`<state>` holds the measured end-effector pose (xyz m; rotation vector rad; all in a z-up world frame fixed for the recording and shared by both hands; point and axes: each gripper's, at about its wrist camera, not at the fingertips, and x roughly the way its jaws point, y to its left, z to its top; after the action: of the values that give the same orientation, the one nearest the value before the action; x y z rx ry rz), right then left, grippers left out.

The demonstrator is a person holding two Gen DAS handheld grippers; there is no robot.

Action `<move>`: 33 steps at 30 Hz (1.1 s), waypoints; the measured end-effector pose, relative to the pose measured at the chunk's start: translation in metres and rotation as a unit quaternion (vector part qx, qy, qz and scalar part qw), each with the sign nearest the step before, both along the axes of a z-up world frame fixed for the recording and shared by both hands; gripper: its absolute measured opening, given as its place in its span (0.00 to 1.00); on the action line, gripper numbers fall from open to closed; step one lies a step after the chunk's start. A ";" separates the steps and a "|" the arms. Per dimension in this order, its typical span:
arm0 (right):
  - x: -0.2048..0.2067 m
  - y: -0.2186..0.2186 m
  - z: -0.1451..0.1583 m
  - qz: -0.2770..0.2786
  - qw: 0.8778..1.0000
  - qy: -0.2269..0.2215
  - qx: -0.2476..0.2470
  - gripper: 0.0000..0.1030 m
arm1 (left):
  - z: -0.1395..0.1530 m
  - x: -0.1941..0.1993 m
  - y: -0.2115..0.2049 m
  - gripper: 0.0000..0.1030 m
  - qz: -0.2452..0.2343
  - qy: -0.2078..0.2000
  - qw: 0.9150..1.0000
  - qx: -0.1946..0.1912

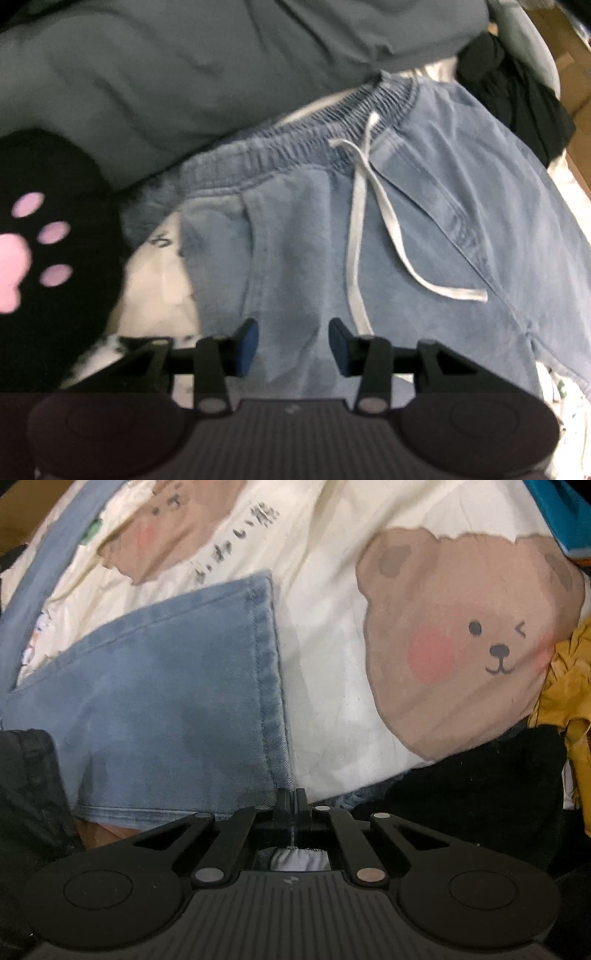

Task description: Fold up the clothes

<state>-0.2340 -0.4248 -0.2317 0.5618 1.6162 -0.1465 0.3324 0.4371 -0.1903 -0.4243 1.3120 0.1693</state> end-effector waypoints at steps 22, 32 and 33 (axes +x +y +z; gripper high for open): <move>0.053 0.015 0.015 0.028 0.995 -0.086 -0.033 0.03 | -0.002 0.011 0.037 0.34 0.028 -0.013 0.998 0.052; 0.062 0.020 0.008 0.048 0.995 -0.074 -0.043 0.03 | -0.035 0.041 0.030 0.40 0.021 -0.001 0.997 0.076; 0.062 0.019 0.006 0.049 0.995 -0.071 -0.045 0.03 | -0.037 0.043 0.030 0.39 0.019 -0.002 0.997 0.075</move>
<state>-0.1721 -0.4056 -0.2254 0.4136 1.4878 -0.1039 0.3754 0.4670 -0.2277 -0.3216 1.2783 0.2978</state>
